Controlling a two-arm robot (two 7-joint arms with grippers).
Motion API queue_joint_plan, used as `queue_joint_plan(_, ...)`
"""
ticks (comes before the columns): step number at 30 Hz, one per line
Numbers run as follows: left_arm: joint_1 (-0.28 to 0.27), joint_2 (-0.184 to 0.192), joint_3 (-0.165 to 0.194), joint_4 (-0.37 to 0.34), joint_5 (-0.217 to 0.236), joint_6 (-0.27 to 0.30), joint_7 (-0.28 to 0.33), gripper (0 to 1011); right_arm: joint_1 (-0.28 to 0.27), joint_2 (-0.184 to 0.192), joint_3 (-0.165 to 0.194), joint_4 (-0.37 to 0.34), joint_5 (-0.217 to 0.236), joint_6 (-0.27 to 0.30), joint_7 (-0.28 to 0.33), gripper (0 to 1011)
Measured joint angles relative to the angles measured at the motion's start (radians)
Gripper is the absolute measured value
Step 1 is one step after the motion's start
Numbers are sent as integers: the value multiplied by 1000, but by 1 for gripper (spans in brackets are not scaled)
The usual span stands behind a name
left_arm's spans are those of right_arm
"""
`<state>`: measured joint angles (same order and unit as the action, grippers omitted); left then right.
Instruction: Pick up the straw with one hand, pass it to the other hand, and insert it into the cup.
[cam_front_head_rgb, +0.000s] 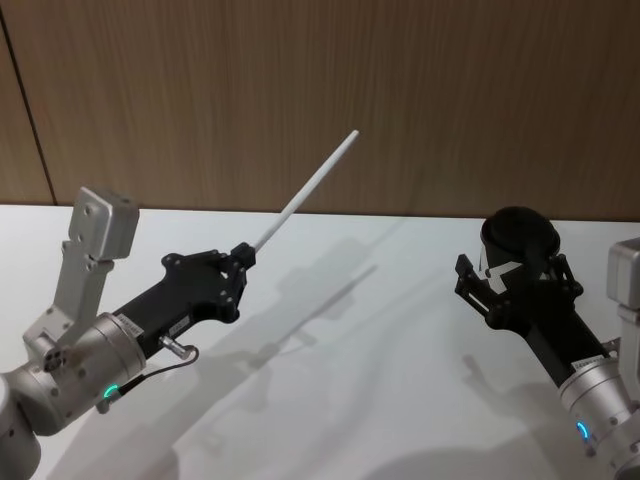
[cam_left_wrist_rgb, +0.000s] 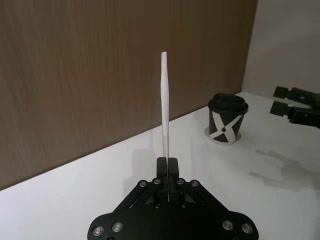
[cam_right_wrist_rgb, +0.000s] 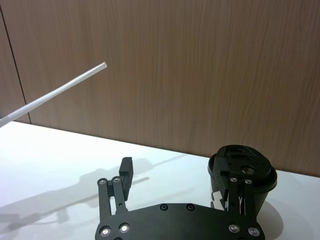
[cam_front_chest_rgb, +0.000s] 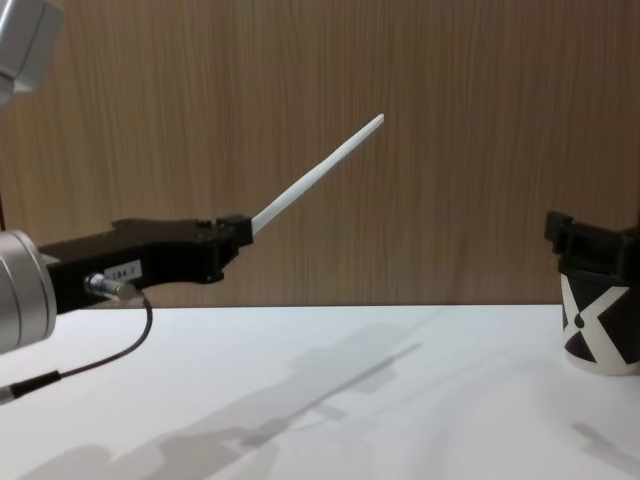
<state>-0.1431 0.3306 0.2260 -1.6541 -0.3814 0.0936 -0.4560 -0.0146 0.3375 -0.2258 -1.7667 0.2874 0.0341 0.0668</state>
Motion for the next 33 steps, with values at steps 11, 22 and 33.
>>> queue_joint_plan(11,-26,19,22,-17,-23,-19,-55,12,0,0,0,0,0,0,0,1001)
queue_joint_plan(22,-43,30,39,-29,-39,-28,-84,12,0,0,0,0,0,0,0,1001)
queue_joint_plan(33,-50,34,46,-34,-46,-32,-94,12,0,0,0,0,0,0,0,1001)
